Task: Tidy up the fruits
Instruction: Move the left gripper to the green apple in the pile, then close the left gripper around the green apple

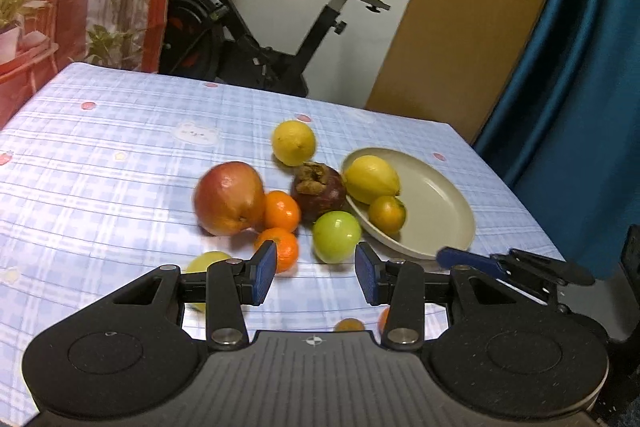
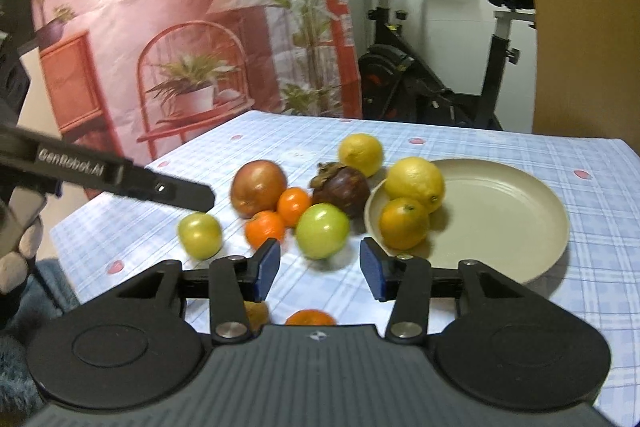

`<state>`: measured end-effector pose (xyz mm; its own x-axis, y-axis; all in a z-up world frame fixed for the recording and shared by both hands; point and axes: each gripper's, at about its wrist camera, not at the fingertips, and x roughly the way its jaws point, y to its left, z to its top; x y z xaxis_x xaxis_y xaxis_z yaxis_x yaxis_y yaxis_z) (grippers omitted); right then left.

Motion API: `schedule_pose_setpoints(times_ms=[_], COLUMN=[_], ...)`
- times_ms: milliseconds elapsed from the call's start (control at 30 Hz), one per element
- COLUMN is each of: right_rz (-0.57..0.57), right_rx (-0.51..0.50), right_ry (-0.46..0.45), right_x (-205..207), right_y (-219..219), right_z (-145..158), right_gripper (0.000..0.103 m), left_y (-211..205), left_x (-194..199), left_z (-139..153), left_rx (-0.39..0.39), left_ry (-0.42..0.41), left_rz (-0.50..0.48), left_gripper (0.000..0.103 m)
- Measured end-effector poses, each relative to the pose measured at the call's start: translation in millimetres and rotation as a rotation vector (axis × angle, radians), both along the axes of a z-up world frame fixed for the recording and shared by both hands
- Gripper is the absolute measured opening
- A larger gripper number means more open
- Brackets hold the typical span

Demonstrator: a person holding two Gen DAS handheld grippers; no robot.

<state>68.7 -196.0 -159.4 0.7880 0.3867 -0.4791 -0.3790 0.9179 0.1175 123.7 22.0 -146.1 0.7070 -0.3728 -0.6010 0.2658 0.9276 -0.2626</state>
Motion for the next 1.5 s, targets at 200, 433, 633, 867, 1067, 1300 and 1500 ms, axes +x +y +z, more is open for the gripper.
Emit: schedule_pose_setpoints(times_ms=[200, 433, 633, 867, 1067, 1300, 1500], right_rz=[0.005, 0.080, 0.232, 0.348, 0.348, 0.351, 0.351], right_rx=[0.000, 0.016, -0.093, -0.178, -0.172, -0.170, -0.147], right_ry=[0.021, 0.037, 0.091, 0.110, 0.139, 0.146, 0.188], right_x=[5, 36, 56, 69, 84, 83, 89], right_y=[4, 25, 78, 117, 125, 124, 124], right_z=[-2, 9, -13, -30, -38, -37, -41], right_gripper=[0.047, 0.047, 0.048, 0.055, 0.055, 0.055, 0.055], left_y=[39, 74, 81, 81, 63, 77, 81], left_x=[7, 29, 39, 41, 48, 45, 37], left_z=[9, 23, 1, -15, -33, -47, -49], left_rx=[-0.015, -0.027, -0.055, -0.112, -0.085, -0.120, -0.144], left_ry=[-0.018, -0.027, 0.057, 0.111, 0.135, 0.191, 0.215], left_rz=[0.144, 0.214, 0.216, 0.149, 0.072, 0.087, 0.066], left_gripper=[0.045, 0.046, 0.046, 0.047, 0.047, 0.050, 0.055])
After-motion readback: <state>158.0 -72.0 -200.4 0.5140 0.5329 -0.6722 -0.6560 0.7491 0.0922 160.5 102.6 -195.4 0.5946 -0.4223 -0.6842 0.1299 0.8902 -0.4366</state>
